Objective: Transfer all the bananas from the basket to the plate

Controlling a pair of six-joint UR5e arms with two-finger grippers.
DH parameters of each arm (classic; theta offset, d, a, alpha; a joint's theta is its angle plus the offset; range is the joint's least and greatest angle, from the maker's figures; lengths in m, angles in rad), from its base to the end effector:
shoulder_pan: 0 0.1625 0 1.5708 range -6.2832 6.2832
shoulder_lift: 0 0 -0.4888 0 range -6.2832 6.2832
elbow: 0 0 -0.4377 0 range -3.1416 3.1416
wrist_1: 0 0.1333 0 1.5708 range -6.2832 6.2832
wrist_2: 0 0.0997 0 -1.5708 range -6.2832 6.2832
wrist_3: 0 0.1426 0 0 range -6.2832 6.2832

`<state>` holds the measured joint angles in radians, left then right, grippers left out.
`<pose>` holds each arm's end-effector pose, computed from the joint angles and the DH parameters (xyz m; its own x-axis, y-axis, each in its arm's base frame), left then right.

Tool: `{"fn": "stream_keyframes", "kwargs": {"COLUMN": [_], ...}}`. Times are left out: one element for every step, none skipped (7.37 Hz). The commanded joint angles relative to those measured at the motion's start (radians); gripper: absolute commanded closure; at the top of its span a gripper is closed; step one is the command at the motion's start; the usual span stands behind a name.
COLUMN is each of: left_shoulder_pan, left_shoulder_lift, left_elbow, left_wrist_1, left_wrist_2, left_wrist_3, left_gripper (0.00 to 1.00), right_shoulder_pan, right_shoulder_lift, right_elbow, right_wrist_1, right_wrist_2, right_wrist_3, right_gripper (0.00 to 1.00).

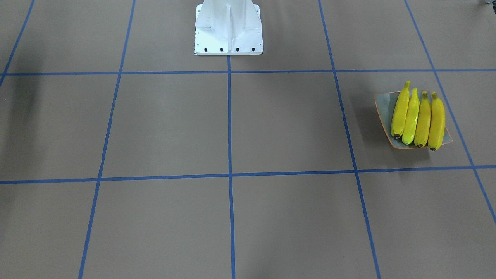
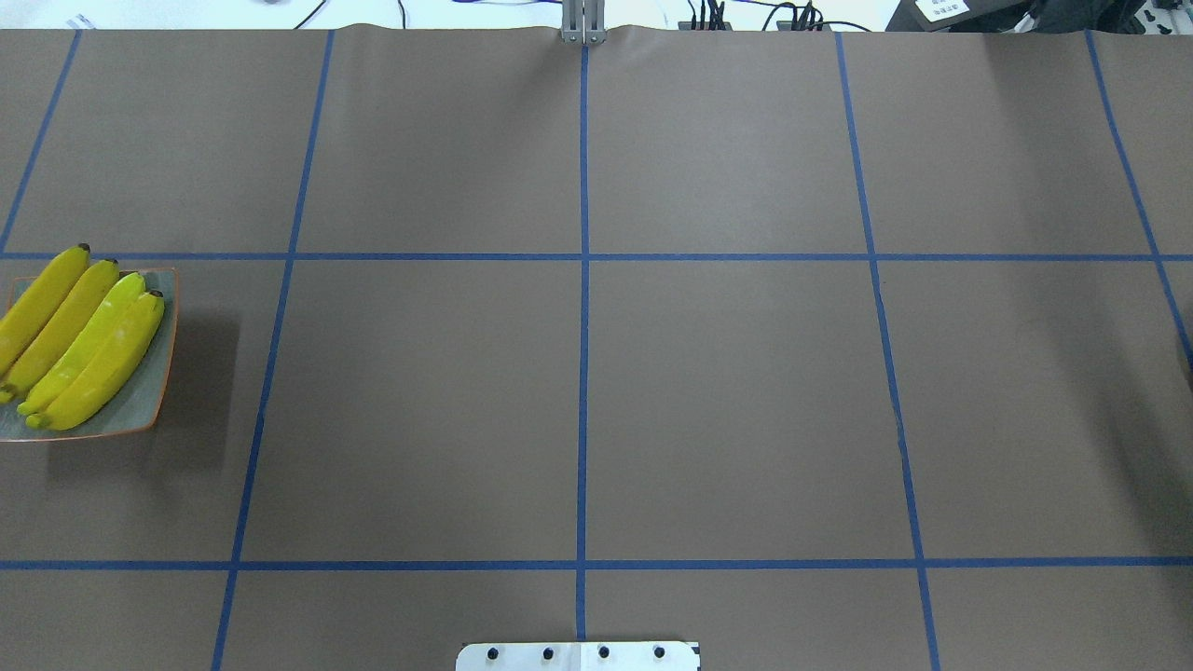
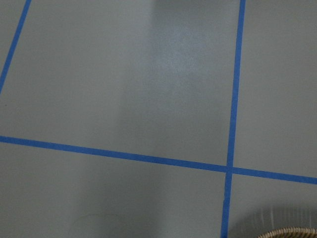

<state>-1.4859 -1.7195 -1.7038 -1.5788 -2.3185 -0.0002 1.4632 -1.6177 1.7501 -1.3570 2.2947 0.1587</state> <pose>0.0162 -0.6191 0.5959 0.7142 0.2555 -0.6517 -0.0811 0.9549 0.2855 -0.0195 -0.5420 0.6597 0.7277 -0.1523 0.6688 -0.0141 0.9715 0.2366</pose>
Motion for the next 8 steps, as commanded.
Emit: {"fn": "stream_keyframes", "kwargs": {"left_shoulder_pan": [0.002, 0.002, 0.001, 0.001, 0.001, 0.001, 0.001, 0.004], "left_shoulder_lift": [0.102, 0.104, 0.104, 0.104, 0.104, 0.11, 0.124, 0.126], "left_elbow": [-0.026, -0.031, -0.034, -0.045, -0.046, -0.046, -0.048, -0.051], "left_wrist_1": [0.02, 0.022, 0.022, 0.028, 0.031, 0.03, 0.025, 0.023], "left_wrist_2": [-0.004, -0.007, -0.01, -0.01, -0.016, -0.071, -0.093, -0.088], "left_wrist_3": [0.047, 0.048, 0.048, 0.037, 0.026, -0.007, -0.008, -0.009], "left_gripper": [0.01, 0.01, 0.01, 0.01, 0.01, 0.01, 0.01, 0.01], "right_shoulder_pan": [0.028, 0.029, 0.029, 0.034, 0.032, 0.034, 0.032, 0.032], "right_shoulder_lift": [0.006, 0.006, 0.002, -0.001, 0.005, 0.007, 0.007, 0.006], "right_elbow": [0.012, 0.011, 0.012, 0.014, 0.011, 0.017, 0.019, 0.019], "right_wrist_1": [-0.085, -0.085, -0.085, -0.085, -0.099, -0.126, -0.135, -0.136], "right_wrist_2": [0.006, 0.008, 0.009, 0.011, 0.012, 0.026, 0.047, 0.049], "right_wrist_3": [-0.067, -0.067, -0.067, -0.067, -0.067, -0.068, -0.07, -0.068], "right_gripper": [0.0, 0.0, 0.0, 0.0, 0.0, 0.0, 0.0, 0.0]}}
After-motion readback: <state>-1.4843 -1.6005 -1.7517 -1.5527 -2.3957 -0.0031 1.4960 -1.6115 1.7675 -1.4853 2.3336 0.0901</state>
